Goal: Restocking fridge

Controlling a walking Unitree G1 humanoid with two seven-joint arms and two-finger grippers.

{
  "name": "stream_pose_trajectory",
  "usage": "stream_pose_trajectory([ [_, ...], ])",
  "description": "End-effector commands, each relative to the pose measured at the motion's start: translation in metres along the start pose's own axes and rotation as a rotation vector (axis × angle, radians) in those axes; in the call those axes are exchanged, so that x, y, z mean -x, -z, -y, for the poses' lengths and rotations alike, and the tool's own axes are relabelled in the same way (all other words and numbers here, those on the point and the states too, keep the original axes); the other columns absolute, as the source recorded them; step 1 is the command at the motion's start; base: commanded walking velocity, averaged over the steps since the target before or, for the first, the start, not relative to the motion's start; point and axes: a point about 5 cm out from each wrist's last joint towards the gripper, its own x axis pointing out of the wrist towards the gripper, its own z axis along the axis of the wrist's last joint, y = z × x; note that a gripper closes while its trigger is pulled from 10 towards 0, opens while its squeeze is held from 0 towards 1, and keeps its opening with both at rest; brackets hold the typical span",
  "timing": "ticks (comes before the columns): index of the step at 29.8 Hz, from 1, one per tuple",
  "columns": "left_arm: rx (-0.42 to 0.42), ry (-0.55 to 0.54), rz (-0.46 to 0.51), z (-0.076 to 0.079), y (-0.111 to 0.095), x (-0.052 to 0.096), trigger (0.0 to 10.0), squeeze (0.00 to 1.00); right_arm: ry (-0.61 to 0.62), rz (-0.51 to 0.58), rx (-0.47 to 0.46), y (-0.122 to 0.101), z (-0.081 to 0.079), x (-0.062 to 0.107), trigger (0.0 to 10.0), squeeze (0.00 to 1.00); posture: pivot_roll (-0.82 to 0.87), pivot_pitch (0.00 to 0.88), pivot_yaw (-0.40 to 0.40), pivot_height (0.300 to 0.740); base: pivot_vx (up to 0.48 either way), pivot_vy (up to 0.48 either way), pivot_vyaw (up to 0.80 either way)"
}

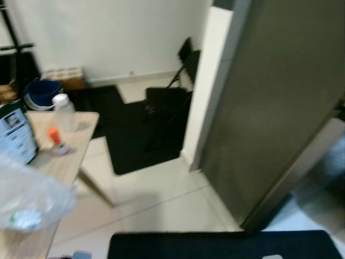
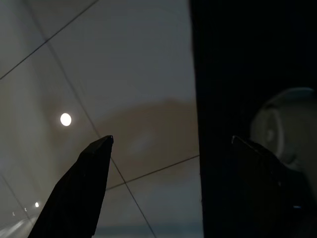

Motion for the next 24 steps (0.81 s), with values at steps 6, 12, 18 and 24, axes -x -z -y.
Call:
stream_pose_trajectory([
  [6, -0.017, 0.014, -0.011, 0.0023, 0.0014, 0.0001, 10.0, 0.0, -0.008, -0.005, 0.01, 0.0013, -0.0005, 0.0001, 10.0, 0.0, 0.09, 0.0, -0.025, 0.74, 0.0, 0.0, -0.79],
  [12, -0.013, 0.023, -0.01, 0.0036, 0.0006, -0.0001, 10.0, 0.0, -0.011, -0.002, 0.016, 0.0006, -0.0018, 0.0001, 10.0, 0.0, 0.09, 0.0, -0.024, 0.74, 0.0, 0.0, -0.79],
  [18, 0.003, 0.031, -0.007, 0.0053, -0.0004, -0.0002, 10.0, 0.0, -0.014, -0.002, 0.017, 0.0004, -0.0028, 0.0001, 10.0, 0.0, 0.09, 0.0, -0.025, 0.74, 0.0, 0.0, -0.79],
  [24, 0.002, 0.034, -0.009, 0.0074, -0.0005, -0.0002, 10.0, 0.0, -0.019, 0.001, 0.023, 0.0002, -0.0048, 0.0002, 10.0, 0.0, 0.09, 0.0, -0.024, 0.74, 0.0, 0.0, -0.52],
])
